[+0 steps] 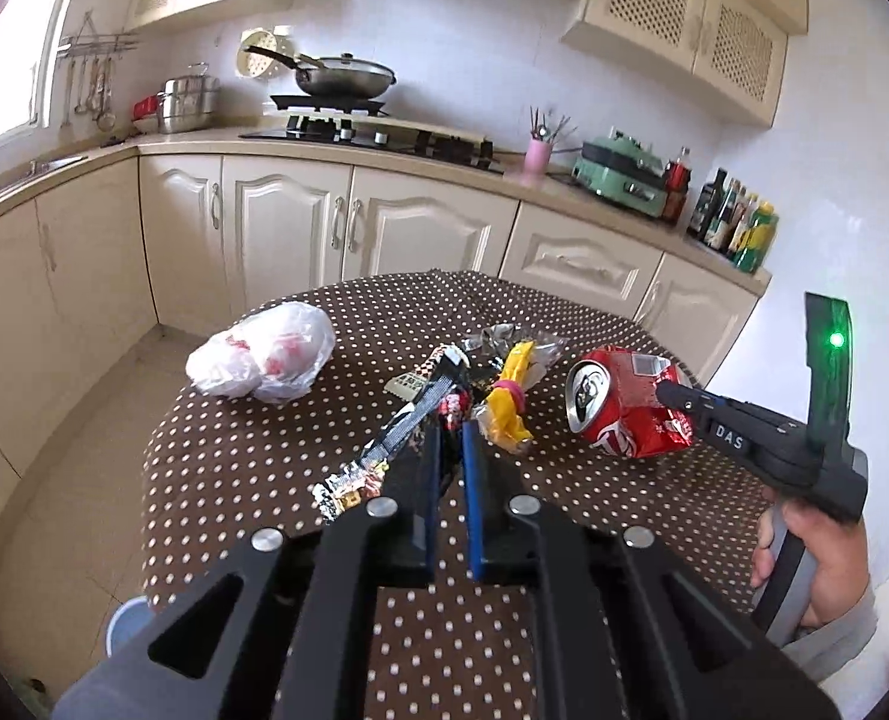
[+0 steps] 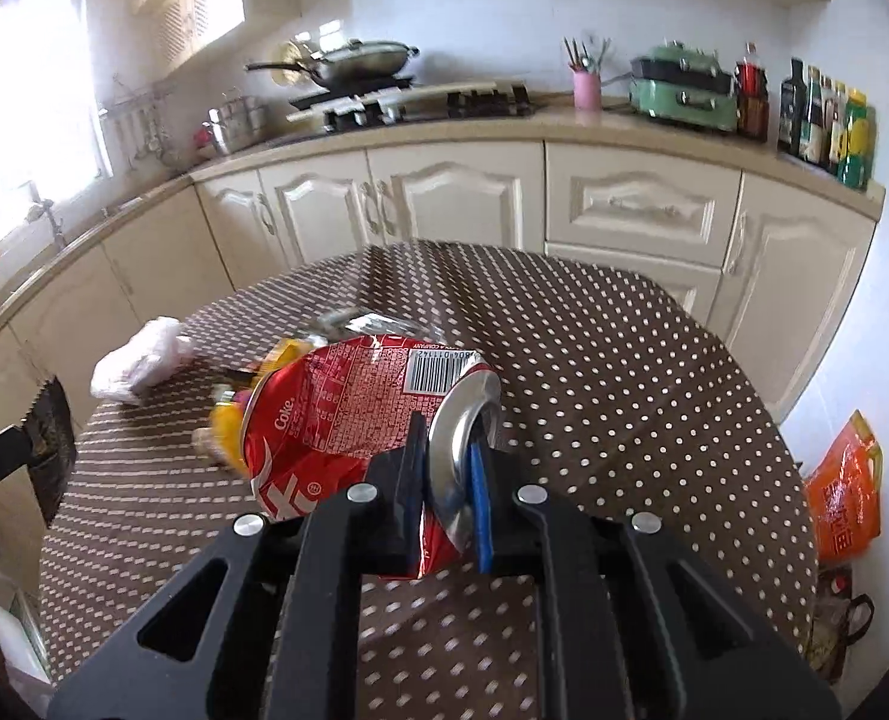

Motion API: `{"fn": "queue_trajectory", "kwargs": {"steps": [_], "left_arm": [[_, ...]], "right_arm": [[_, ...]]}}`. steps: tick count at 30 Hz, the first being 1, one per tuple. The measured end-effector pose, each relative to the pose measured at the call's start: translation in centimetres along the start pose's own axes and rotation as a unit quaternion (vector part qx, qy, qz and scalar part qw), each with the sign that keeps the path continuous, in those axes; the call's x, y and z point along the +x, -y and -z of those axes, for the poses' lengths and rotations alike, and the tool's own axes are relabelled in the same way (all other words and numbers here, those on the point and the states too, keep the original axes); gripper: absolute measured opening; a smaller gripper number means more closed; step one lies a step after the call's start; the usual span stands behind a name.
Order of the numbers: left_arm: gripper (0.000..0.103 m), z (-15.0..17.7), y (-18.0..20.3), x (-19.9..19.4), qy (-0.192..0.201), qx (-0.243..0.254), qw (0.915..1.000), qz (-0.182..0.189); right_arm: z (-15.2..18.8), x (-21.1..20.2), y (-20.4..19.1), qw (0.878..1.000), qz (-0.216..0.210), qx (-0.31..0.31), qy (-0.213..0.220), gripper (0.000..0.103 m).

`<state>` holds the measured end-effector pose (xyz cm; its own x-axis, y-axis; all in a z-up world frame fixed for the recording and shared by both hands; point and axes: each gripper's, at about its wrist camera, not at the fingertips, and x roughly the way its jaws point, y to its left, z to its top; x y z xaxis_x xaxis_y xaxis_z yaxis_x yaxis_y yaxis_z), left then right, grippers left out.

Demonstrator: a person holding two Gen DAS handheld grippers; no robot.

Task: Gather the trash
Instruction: 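Grasp the black chip bag with the left tool while the right tool grasps the crushed red can, then carry the chip bag and can over the bucket and open both tools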

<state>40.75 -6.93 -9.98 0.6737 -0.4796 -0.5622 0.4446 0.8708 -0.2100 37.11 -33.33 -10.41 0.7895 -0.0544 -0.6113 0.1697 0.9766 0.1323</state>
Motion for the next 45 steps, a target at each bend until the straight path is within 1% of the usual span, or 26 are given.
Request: {"fn": "queue_trajectory", "kwargs": {"steps": [5,8,13,16,18,19,24,26,28,29,32,34,38,42,45], "left_arm": [[0.007,0.8,-1.7,-3.8,0.021,-0.016,0.9996,-0.01],[0.007,1.6,-3.4,-6.5,0.034,-0.029,0.9987,-0.027],[0.007,3.1,-7.1,-10.7,0.049,-0.056,0.995,-0.066],[0.007,4.5,-10.2,-13.5,0.056,-0.08,0.9906,-0.095],[0.007,5.8,-12.7,-15.5,0.06,-0.1,0.9862,-0.118],[0.007,6.1,-13.4,-16.0,0.061,-0.105,0.9847,-0.125],[0.007,9.5,-19.4,-18.9,0.054,-0.147,0.9712,-0.179],[0.007,10.9,-21.9,-19.5,0.046,-0.163,0.9644,-0.203],[0.007,12.2,-23.8,-19.6,0.037,-0.175,0.9592,-0.219],[0.007,13.2,-25.4,-19.5,0.029,-0.187,0.9555,-0.226],[0.007,15.1,-28.4,-18.5,0.011,-0.212,0.9484,-0.236],[0.007,16.7,-30.5,-17.6,-0.004,-0.229,0.9439,-0.237],[0.007,18.9,-33.7,-15.1,-0.032,-0.251,0.9383,-0.235],[0.007,20.9,-36.6,-11.6,-0.06,-0.27,0.9352,-0.222],[0.007,22.1,-37.9,-9.2,-0.077,-0.279,0.9331,-0.213]], "right_arm": [[-0.2,-2.8,-3.4,0.999,-0.031,-0.023,0.02,0.012],[-0.1,-4.0,-6.9,0.997,-0.063,-0.044,0.028,0.012],[1.1,-4.9,-14.6,0.987,-0.129,-0.09,0.026,0.012],[2.5,-4.8,-19.9,0.978,-0.17,-0.118,0.012,0.012],[3.7,-4.4,-23.4,0.972,-0.193,-0.136,0.001,0.012],[4.2,-4.1,-25.1,0.968,-0.204,-0.145,-0.006,0.012],[8.1,-2.1,-33.3,0.95,-0.242,-0.192,-0.046,0.012],[9.5,-1.4,-35.7,0.943,-0.253,-0.206,-0.06,0.012],[11.2,-0.1,-38.2,0.936,-0.258,-0.226,-0.075,0.012],[11.9,0.5,-39.2,0.934,-0.257,-0.234,-0.081,0.012],[14.4,3.1,-42.2,0.925,-0.262,-0.253,-0.111,0.012],[16.5,4.8,-43.8,0.919,-0.257,-0.269,-0.131,0.012],[19.5,9.1,-45.9,0.912,-0.244,-0.286,-0.167,0.012],[21.5,13.1,-47.2,0.907,-0.228,-0.294,-0.196,0.012],[23.0,15.9,-48.0,0.904,-0.217,-0.297,-0.216,0.012]]}}
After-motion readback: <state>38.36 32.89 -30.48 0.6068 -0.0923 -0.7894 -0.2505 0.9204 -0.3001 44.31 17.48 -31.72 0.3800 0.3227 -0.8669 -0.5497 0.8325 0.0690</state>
